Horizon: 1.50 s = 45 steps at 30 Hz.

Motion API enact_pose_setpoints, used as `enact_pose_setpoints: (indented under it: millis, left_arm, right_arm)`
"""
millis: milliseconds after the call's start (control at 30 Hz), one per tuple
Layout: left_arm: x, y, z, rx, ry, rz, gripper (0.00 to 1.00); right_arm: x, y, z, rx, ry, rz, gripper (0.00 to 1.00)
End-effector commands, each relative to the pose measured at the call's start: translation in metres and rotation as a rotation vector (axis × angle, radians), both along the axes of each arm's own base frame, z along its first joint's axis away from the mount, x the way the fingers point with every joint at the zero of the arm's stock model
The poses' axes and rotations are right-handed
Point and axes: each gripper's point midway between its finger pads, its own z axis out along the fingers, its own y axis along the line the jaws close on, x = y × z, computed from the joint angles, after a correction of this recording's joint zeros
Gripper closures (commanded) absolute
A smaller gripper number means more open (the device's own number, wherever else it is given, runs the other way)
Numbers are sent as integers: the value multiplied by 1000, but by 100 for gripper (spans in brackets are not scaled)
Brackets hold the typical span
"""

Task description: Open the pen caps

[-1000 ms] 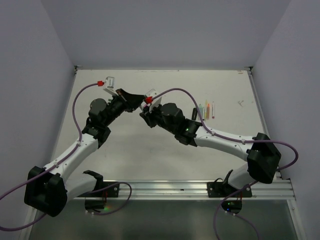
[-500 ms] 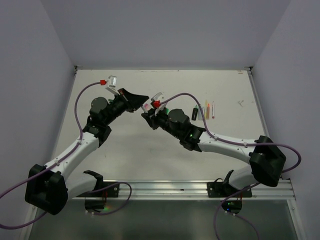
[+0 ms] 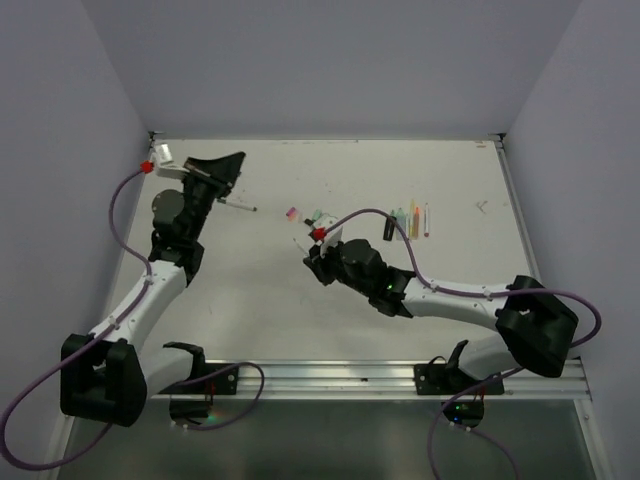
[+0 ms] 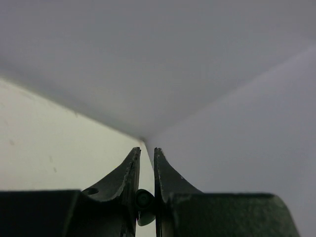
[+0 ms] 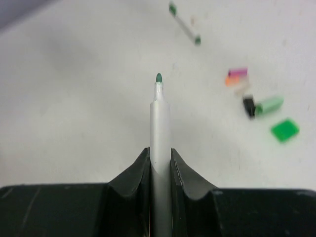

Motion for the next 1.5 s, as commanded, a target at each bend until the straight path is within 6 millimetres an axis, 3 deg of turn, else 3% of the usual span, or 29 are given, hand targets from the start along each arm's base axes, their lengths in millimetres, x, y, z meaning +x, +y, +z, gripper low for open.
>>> enact_pose_setpoints:
  millis: [0,167,333,433,533,567,600,633,667,733,767,800,867,967,1167,1467]
  left_arm:
    - [12,99,105,-174,-298,426,100]
    - [19,109,102,-139,-275,465,100]
    - [41,76,83,1,-211,307,100]
    - [55,47,54,111,-128,164,100]
    - [65,18,23,225,-44,62,100]
    - [71,8,-8,299,34,27,100]
    - [71,-12,-5,332,29,-18,100]
    - [73,-22,-16,370,53,-47,100]
    - [76,-43,-39,438,103,-113,100]
    - [77,-64,-63,497,156,-187,100]
    - [78,-81,-88,547,212,-252,100]
    - [76,-90,-103,577,250,-288,100]
    - [74,-112,-137,643,316,-361,100]
    - [69,-139,-167,692,356,-410,100]
    - [64,-176,-215,777,408,-450,100]
    - [68,-197,-247,815,413,-398,100]
  right_arm:
    - [-25,-40,-89,-267,167,-10,100]
    - [-30,-44,-89,-259,168,1,100]
    - [-25,-49,-70,-201,165,-58,100]
    - [-4,-63,-58,-183,161,-216,100]
    - [24,-92,-60,-209,201,-414,100]
    - [31,-100,-60,-206,215,-462,100]
    - [37,-105,-60,-177,248,-511,100]
    - [45,-108,-58,-158,267,-538,100]
    - [57,-120,-64,-140,313,-589,100]
    - [74,-138,-66,-132,335,-666,100]
    - [78,-142,-73,-146,349,-690,100]
    - [88,-144,-67,-127,350,-716,100]
    - [99,-155,-80,-152,378,-762,100]
    - [118,-162,-90,-154,407,-805,100]
    - [147,-177,-113,-163,457,-870,100]
    - [168,-192,-142,-180,525,-903,95]
